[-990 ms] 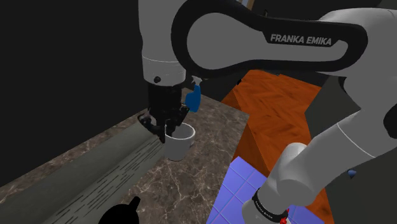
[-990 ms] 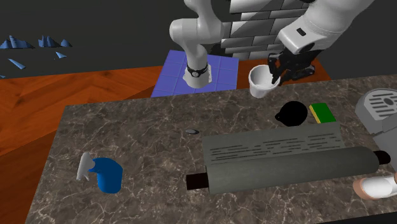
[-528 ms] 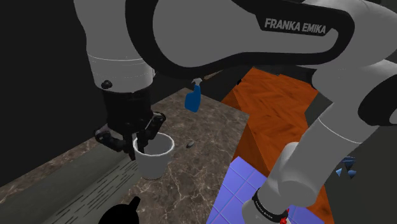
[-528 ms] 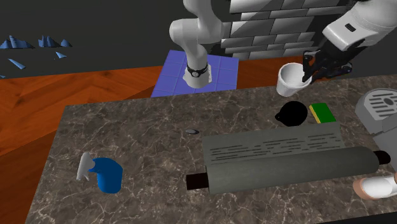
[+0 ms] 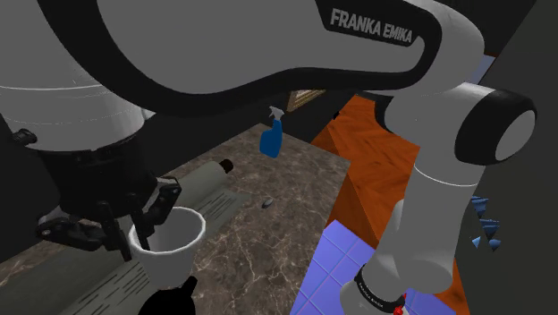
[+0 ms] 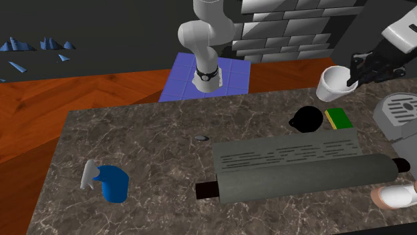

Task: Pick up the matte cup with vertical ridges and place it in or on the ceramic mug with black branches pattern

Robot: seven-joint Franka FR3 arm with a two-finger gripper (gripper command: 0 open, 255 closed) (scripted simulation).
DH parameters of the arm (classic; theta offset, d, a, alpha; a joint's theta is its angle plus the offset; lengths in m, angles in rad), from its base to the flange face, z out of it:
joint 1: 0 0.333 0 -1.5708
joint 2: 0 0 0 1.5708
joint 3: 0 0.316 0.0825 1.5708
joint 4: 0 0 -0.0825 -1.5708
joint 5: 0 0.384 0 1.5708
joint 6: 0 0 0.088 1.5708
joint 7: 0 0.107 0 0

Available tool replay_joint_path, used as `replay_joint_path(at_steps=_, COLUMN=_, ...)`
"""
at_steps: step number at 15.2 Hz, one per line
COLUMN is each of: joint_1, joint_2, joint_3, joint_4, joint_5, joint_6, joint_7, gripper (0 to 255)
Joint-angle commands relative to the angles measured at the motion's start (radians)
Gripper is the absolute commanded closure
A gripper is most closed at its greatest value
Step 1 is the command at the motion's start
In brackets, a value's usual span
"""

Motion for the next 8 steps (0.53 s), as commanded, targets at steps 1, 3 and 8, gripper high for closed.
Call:
replay_joint_path(at_steps=1, joint_1=0.002, joint_2=0.007, joint_3=-0.001, joint_4=-0.017, joint_5=-0.005, joint_6=0.023, joint_7=0.005, gripper=255)
replay_joint_path(at_steps=3, joint_1=-0.003, joint_2=0.001, joint_3=-0.002, joint_4=-0.051, joint_5=-0.001, joint_6=0.052, joint_7=0.003, gripper=255)
replay_joint_path(at_steps=8, joint_1=-0.014, joint_2=-0.008, joint_3=-0.004, joint_4=-0.129, joint_5=0.004, joint_6=0.123, joint_7=-0.001, gripper=255)
